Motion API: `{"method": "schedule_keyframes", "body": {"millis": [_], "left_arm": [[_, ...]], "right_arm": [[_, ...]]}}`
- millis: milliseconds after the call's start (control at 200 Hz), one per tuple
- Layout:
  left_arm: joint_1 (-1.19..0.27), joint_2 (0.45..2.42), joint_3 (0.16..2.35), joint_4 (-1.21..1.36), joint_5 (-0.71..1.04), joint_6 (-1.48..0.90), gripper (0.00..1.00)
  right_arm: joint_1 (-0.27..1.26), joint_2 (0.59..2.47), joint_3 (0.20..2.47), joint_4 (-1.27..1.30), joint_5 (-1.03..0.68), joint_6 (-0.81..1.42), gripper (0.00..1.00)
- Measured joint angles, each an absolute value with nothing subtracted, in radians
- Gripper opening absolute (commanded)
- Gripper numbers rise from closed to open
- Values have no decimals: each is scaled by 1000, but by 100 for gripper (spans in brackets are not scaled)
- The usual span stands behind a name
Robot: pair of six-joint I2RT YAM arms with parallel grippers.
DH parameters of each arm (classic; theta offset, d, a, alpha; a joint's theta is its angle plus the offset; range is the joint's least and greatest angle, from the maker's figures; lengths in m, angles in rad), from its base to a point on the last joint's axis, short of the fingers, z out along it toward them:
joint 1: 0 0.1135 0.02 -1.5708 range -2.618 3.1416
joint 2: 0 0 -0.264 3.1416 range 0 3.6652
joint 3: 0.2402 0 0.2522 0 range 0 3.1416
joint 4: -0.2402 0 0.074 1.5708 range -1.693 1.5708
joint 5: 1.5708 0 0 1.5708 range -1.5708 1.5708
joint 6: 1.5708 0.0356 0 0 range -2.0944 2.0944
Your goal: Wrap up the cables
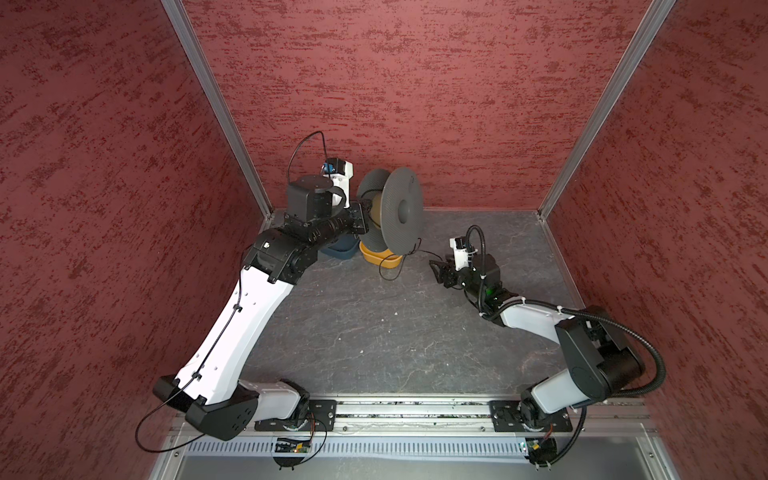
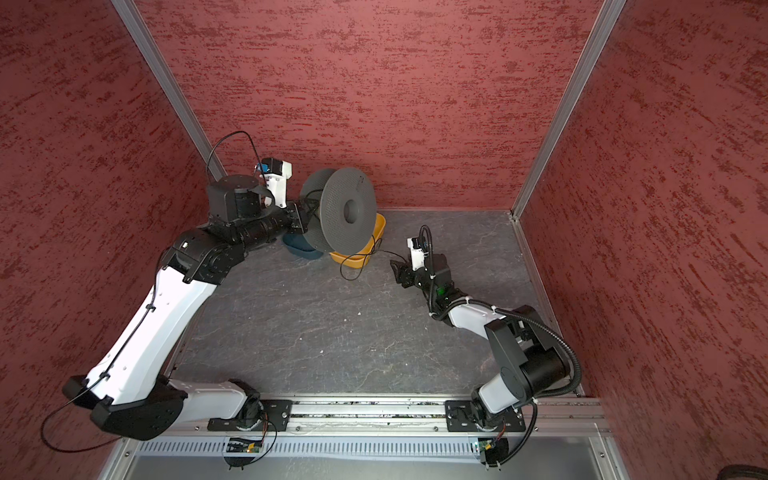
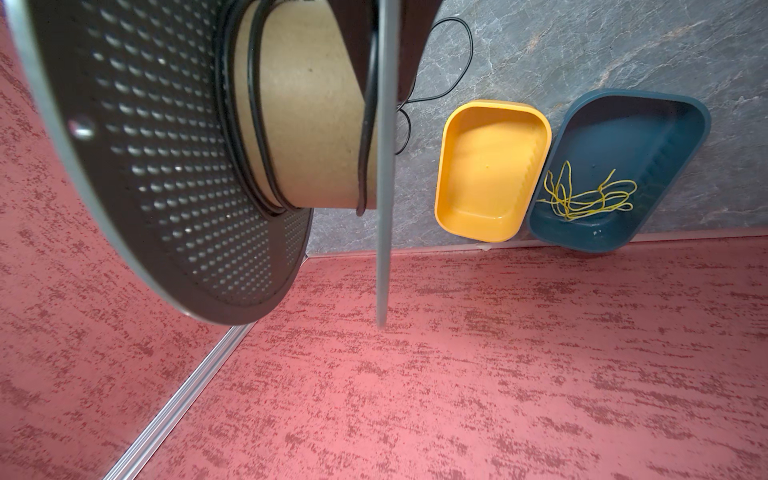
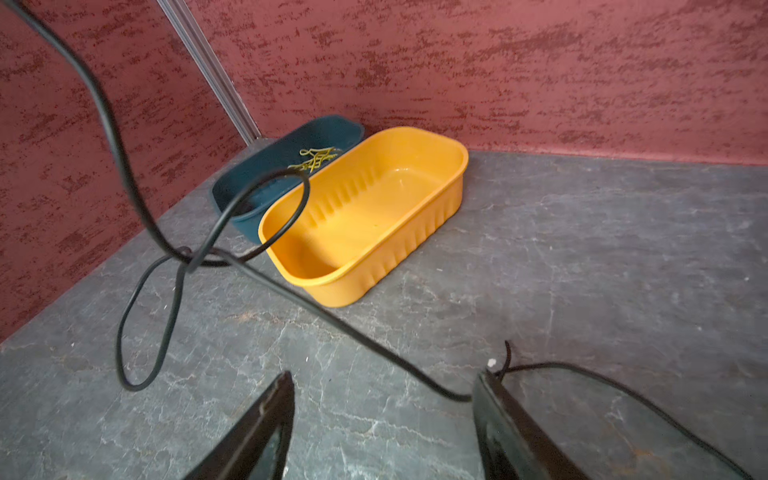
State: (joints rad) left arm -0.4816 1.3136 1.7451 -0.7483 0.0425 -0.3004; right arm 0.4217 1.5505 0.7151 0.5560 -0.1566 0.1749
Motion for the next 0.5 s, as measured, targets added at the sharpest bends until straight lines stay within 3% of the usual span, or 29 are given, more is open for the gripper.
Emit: {"method": "schedule_keyframes", "body": {"millis": [215,501], "left_arm": [[-482,1289,1745,-748,25,-300,0],[-482,1286,1745,-754,0,-299,0]], "right_arm": [[422,1588,793,494,-107,148,71],[420,1620,821,442,-39,112,34]]}}
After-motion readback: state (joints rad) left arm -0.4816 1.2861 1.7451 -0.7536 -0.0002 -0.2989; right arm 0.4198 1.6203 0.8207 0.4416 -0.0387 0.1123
